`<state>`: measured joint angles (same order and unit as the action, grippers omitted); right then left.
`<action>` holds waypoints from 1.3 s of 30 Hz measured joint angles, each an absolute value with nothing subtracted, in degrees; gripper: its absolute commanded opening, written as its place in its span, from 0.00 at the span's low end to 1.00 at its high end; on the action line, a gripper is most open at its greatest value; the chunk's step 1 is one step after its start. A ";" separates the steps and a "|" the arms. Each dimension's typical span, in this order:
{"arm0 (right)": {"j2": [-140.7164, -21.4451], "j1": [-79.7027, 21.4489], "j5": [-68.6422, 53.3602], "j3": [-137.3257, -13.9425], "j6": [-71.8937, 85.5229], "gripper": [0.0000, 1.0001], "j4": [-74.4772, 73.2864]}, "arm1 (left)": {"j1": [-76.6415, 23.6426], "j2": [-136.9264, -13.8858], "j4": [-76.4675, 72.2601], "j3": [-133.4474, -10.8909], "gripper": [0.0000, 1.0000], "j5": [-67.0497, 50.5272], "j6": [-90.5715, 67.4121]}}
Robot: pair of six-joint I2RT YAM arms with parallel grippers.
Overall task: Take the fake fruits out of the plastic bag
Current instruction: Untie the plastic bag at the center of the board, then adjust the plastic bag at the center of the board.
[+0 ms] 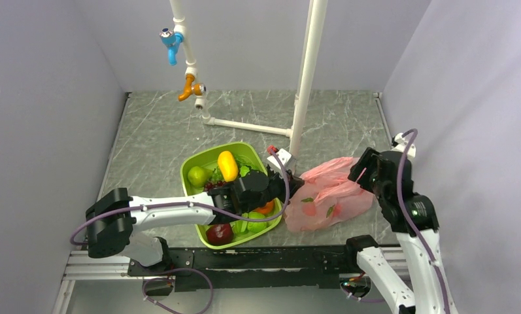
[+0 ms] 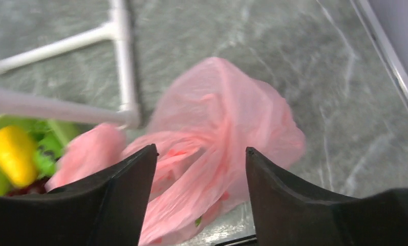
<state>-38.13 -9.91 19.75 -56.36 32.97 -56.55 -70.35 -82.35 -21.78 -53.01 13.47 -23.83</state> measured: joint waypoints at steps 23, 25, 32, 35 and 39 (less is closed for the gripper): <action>-32.01 -10.04 4.16 -45.78 47.16 0.94 -58.70 | -69.06 -82.35 -22.24 -52.73 0.00 9.19 -27.75; -32.49 -10.04 3.49 -45.23 47.16 0.68 -56.07 | -69.06 -82.35 -21.91 -52.73 0.00 8.34 -28.25; -31.59 -10.04 7.05 -47.20 45.67 0.20 -53.21 | -69.06 -82.35 -20.73 -52.71 0.00 6.44 -28.75; -29.89 -10.07 10.11 -52.56 42.96 0.12 -53.49 | -69.06 -82.35 -19.20 -52.71 0.00 5.72 -28.18; -26.81 -10.09 12.84 -61.10 38.00 0.08 -53.45 | -69.06 -81.67 -18.96 -51.70 0.06 4.29 -27.66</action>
<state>-26.81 -10.09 12.84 -61.10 38.00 -53.45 -69.06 -81.67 -18.96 -51.70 4.29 -27.66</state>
